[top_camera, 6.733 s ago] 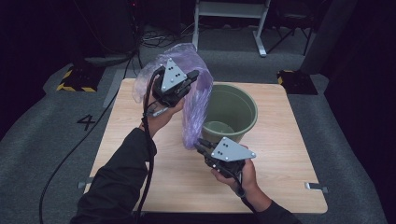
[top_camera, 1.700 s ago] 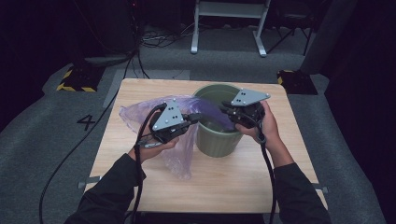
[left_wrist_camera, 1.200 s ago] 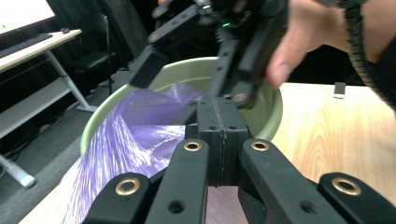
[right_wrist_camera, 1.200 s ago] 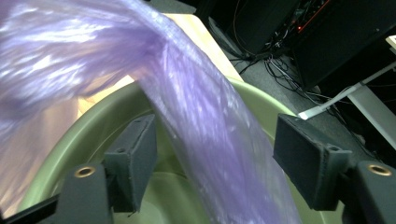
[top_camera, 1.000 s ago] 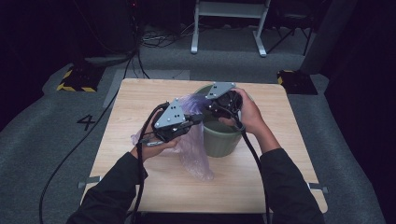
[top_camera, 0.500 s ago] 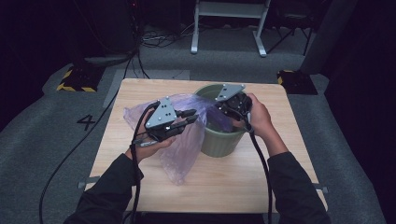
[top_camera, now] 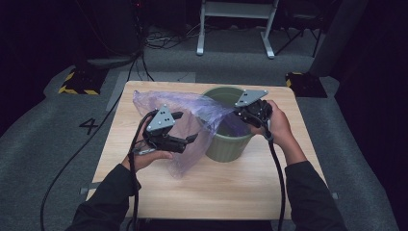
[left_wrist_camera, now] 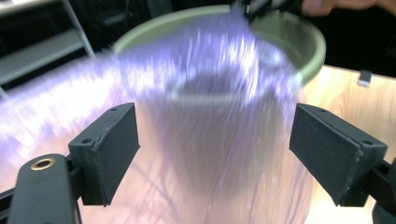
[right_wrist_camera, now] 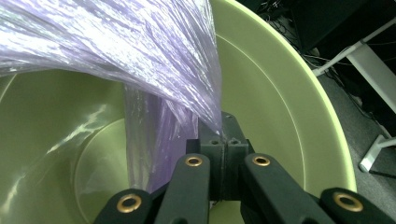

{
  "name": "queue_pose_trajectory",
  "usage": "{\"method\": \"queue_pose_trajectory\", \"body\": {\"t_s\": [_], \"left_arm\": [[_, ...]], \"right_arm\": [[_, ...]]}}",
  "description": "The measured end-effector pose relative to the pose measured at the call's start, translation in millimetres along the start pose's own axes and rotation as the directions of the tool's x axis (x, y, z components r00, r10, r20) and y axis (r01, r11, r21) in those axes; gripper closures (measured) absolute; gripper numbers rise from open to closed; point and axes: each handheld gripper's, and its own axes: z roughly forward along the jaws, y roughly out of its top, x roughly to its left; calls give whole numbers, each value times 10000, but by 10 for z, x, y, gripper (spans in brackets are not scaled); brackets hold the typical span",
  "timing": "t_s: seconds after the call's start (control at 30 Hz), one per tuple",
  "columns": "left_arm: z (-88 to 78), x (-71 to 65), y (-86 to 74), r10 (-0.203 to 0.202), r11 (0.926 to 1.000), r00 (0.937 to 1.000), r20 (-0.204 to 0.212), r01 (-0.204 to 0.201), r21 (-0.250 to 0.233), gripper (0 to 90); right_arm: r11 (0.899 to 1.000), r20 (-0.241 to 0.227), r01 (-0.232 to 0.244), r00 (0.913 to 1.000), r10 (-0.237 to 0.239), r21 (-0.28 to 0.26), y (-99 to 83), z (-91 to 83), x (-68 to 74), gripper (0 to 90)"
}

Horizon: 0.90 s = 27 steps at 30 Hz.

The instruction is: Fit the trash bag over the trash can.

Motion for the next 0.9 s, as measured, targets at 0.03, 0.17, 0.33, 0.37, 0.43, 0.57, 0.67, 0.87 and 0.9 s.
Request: {"method": "queue_pose_trajectory", "body": {"t_s": [0.03, 0.17, 0.33, 0.37, 0.43, 0.57, 0.67, 0.87, 0.9], "left_arm": [[37, 2, -27, -29, 9999, 9999, 100, 27, 151, 154], [155, -12, -112, 45, 9978, 9998, 212, -59, 657, 158], [300, -39, -181, -2, 9954, 9997, 251, -22, 957, 272], [333, -49, -180, 101, 9941, 9998, 144, -116, 1076, 314], [387, -72, -167, 277, 9923, 9996, 32, -279, 1206, 458], [436, -121, -134, 889, 9875, 9960, -133, -864, 1316, 742], [420, -136, -126, 1163, 9858, 9930, -179, -1132, 1237, 886], [318, -124, -102, 1214, 9889, 9925, -160, -1195, 883, 899], [297, -129, -97, 1253, 9890, 9920, -177, -1234, 811, 899]], "right_arm": [[10000, -5, -35, 10000, 35, -23, -14, -11, -5, 900], [9999, -85, -111, 9999, 111, 28, -69, -40, -31, 900], [9998, -174, -183, 9997, 182, -91, -126, -99, -40, 900], [9996, -256, -236, 9994, 231, -171, -138, -116, -37, 900], [9995, -250, -214, 9995, 208, -244, -163, -149, -34, 900], [9985, -210, -339, 9992, 330, -440, -211, -205, -39, 898], [9977, -123, -394, 9992, 388, -544, -231, -232, -35, 842], [9944, -180, -308, 9994, 292, -1016, -233, -311, 39, 515], [9936, -239, -299, 9993, 274, -1092, -224, -321, 58, 484]]}}
